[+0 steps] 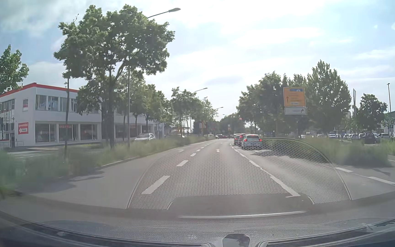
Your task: Follow the waypoints while adhering to traffic rules and regulations
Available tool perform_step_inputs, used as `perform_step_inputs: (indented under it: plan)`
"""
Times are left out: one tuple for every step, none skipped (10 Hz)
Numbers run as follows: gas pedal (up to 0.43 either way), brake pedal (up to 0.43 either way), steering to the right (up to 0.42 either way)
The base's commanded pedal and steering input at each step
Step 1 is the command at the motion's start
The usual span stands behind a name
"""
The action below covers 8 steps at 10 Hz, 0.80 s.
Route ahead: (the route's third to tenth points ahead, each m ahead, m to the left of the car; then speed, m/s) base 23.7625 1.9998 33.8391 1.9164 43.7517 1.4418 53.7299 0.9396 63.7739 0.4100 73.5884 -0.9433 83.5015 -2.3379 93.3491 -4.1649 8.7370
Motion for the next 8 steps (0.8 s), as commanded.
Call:
perform_step_inputs:
  plan:
    - [0.000,0.049,0.011]
    - [0.000,0.006,0.008]
    - [0.000,0.000,0.006]
    - [0.000,0.000,0.006]
    - [0.000,0.000,0.006]
    - [0.039,0.000,0.005]
    - [0.047,0.000,0.005]
    - [0.059,0.000,0.000]
